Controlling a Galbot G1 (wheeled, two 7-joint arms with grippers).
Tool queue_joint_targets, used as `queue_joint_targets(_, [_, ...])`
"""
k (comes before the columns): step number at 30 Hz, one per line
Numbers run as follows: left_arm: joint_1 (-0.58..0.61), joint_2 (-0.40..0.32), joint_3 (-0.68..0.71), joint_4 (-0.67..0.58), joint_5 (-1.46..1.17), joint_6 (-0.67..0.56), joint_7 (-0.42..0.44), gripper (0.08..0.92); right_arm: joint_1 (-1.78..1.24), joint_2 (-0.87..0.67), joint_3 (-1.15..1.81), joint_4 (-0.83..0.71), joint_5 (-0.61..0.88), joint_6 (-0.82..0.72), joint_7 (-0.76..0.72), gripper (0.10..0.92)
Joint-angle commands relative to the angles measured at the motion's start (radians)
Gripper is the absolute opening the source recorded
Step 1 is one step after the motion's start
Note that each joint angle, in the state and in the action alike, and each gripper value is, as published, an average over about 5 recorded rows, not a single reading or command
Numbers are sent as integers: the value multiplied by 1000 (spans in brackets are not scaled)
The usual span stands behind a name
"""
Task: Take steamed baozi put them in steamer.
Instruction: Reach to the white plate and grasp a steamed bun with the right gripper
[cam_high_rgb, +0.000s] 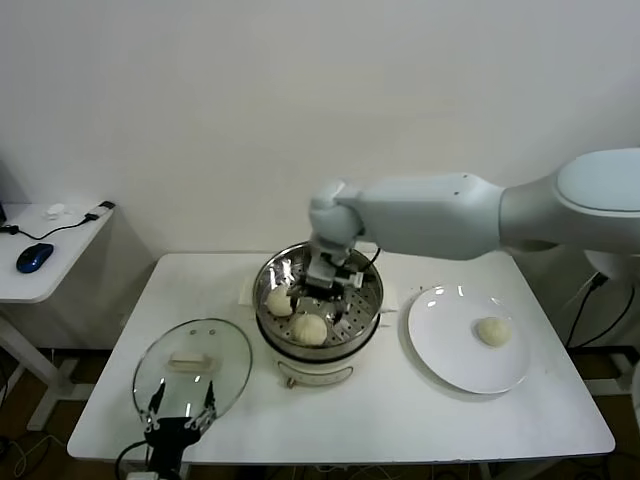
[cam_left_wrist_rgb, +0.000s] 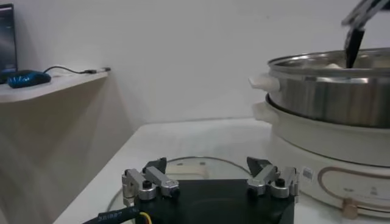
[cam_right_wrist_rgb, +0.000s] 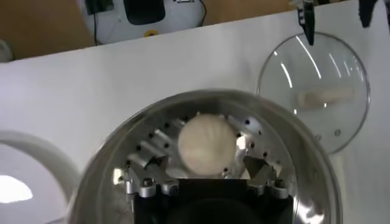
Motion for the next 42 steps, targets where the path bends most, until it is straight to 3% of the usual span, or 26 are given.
queue_joint_targets(1, [0,4,2,-2,0,-2,1,823,241,-254,-172,-120,266,-86,-134,823])
queue_joint_targets(7, [-11,5,0,-1,-5,-1,4,823,238,-504,-287,-132,206,-297,-68,823])
queue_joint_targets(15, [-18,-7,0,-2,2,3,21,823,-106,-694,-80,-189,15,-372,-28,823])
queue_joint_targets(26, [-2,-27,-8,6,24,2,24,823,-506,-598,266,-386,-146,-358,-9,823])
queue_joint_targets(42, [15,-30,-18,13,22,-9,20,823,-632,-460,372,-509,-224,-368,26,823])
